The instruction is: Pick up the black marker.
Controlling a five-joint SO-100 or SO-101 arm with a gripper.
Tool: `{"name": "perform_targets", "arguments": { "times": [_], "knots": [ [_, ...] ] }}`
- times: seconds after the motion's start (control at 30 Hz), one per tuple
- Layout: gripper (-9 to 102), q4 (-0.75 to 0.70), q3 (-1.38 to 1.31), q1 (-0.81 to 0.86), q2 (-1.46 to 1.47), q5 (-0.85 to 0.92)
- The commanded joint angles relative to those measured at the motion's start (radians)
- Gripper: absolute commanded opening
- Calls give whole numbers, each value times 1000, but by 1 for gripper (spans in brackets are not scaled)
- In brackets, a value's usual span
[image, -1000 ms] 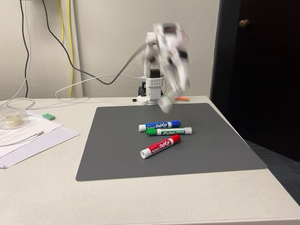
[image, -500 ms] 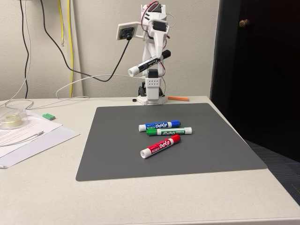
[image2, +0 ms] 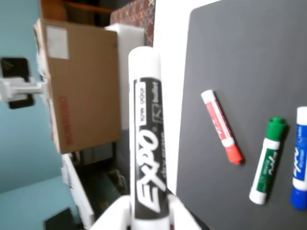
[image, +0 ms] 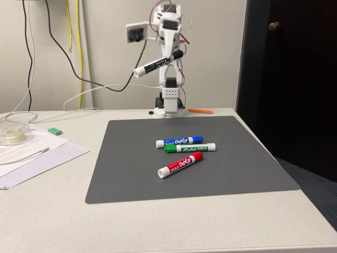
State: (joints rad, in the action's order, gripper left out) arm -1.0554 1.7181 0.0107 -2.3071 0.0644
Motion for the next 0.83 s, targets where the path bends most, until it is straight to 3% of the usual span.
{"name": "perform_targets", "arguments": {
  "times": [0.0, 0.8],
  "knots": [
    [0, 120, 222, 18, -215, -14],
    [0, 173, 313, 17, -244, -8]
  ]
}}
